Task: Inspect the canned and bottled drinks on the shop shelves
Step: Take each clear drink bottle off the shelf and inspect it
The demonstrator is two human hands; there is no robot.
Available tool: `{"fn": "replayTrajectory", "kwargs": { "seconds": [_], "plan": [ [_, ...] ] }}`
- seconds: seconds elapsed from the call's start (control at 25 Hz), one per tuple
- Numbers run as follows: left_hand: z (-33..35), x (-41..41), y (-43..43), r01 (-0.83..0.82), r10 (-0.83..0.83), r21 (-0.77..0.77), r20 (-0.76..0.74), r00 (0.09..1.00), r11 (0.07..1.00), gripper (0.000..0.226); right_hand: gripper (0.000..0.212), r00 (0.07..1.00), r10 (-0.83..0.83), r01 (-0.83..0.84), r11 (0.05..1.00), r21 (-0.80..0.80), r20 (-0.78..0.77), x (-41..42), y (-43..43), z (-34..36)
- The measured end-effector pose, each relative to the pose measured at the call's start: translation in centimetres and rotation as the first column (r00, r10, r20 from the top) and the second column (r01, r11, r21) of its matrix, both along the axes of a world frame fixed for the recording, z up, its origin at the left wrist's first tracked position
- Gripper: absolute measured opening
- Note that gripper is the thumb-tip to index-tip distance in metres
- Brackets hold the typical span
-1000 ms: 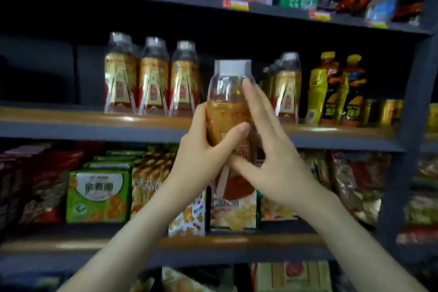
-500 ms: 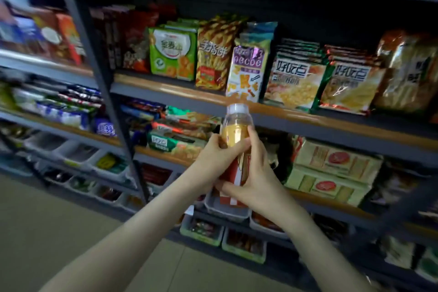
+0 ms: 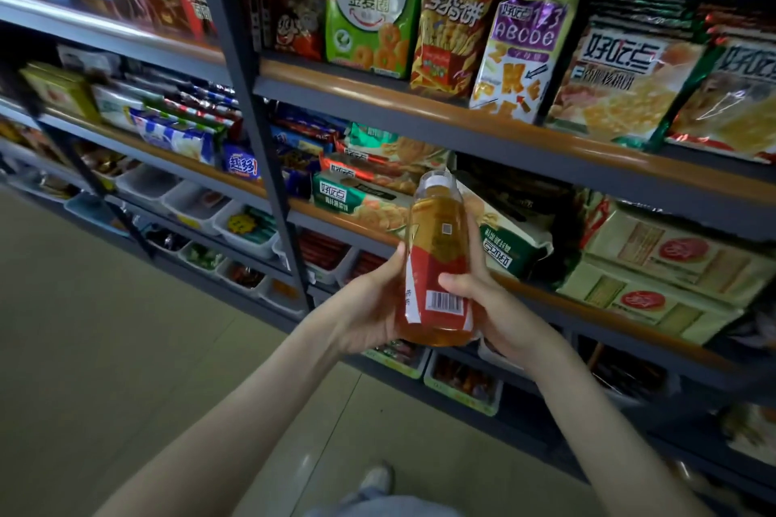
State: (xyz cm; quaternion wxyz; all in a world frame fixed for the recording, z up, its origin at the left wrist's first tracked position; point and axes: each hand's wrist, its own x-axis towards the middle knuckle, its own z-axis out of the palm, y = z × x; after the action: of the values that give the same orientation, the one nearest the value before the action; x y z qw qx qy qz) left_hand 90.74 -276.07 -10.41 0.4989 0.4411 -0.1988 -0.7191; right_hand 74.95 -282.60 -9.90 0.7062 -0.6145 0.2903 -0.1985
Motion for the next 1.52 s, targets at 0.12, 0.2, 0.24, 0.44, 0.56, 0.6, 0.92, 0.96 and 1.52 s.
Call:
{"fn": "replayTrajectory", "kwargs": {
  "seconds": [0.12,0.2,0.24,0.44,0.56,0.6,0.92,0.96,1.52],
  "plan": [
    [0.3,0.4,-0.5,-0.027,0.047,-0.105,0.200,0.979,0.994,0.048,0.101,0.994,0.034,-0.039,0.998,-0.044,-0.101,-0.5,-0.8,0.1],
    [0.8,0.2,-1.2,-0.051,0.107,-0.169,0.341,0.934,0.984,0.048,0.099,0.988,-0.010,-0.004,0.996,-0.093,-0.153,-0.4,-1.0,0.2],
    [0.8,0.1,-1.5,-0.044,0.119,-0.195,0.396,0.910,0.980,0.053,0.097,0.983,-0.056,0.035,0.992,-0.119,-0.176,-0.3,-0.9,0.1],
    [0.7,0.2,-2.2,0.096,0.000,-0.210,0.416,0.909,0.973,0.056,0.099,0.979,-0.112,0.094,0.989,-0.112,-0.169,-1.3,-0.8,0.0],
    [0.3,-0.1,-2.8,0.019,0.020,-0.106,0.354,0.935,0.994,0.037,0.126,0.986,0.028,-0.051,0.989,-0.139,-0.163,-2.2,-0.3,-0.2],
    [0.3,-0.3,-2.9,0.001,0.015,-0.049,0.329,0.944,0.999,0.029,0.130,0.975,0.083,-0.124,0.972,-0.198,-0.205,-2.4,-0.1,-0.3],
    [0.5,1.0,-3.0,-0.012,-0.031,0.190,0.221,0.975,0.982,0.046,0.096,0.931,-0.121,-0.150,0.732,-0.665,-0.344,-2.1,-1.6,-1.6],
    [0.6,1.3,-2.8,0.007,-0.047,0.160,0.249,0.967,0.987,0.049,0.085,0.949,-0.162,-0.045,0.779,-0.625,-0.270,-2.0,-1.9,-2.1],
    [4.3,1.5,-2.3,0.271,0.191,-0.333,0.877,0.441,0.903,0.076,0.068,0.973,-0.227,0.225,0.973,-0.051,-0.045,0.2,-4.0,3.9]
  ]
}}
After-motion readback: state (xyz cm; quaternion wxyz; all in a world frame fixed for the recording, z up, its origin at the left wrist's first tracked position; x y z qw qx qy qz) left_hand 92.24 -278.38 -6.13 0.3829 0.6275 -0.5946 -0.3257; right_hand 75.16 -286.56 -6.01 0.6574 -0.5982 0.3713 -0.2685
